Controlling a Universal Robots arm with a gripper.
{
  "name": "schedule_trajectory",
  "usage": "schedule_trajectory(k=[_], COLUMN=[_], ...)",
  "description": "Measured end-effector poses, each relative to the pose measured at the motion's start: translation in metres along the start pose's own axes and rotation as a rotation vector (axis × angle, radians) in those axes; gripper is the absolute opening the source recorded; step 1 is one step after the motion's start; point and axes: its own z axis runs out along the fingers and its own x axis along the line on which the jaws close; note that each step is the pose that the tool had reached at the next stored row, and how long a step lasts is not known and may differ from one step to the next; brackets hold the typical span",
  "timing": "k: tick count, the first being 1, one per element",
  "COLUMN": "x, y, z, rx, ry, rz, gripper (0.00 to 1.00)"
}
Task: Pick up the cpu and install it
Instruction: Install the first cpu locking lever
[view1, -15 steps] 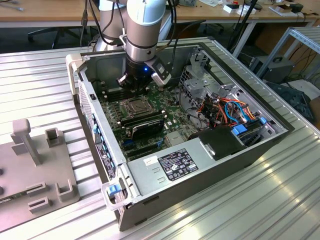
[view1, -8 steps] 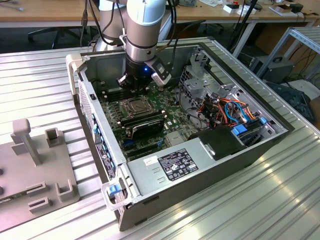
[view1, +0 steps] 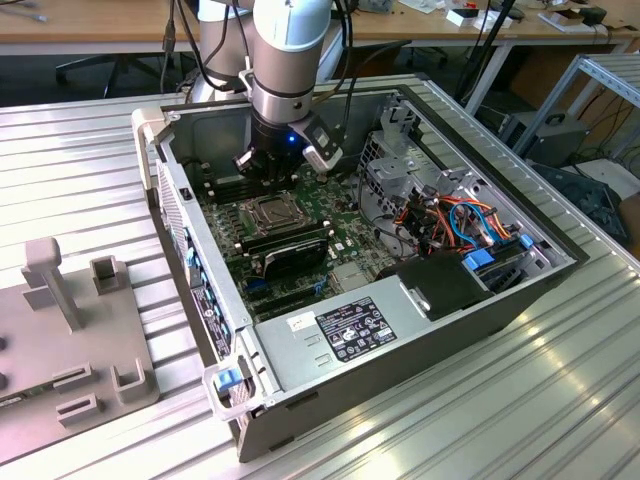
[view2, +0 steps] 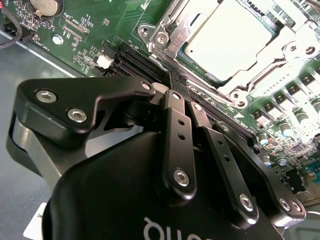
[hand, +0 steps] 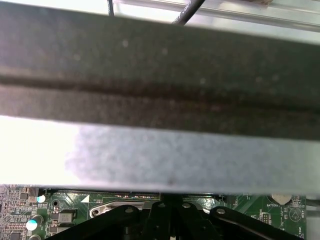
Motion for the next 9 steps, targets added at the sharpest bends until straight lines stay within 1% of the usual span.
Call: schedule_trajectory(k=[9], x=[-0.0001], y=[-0.0002], z=[0.0008], rx=[0.0003], ry=[0.0002], rz=[0.0], gripper=[0.11])
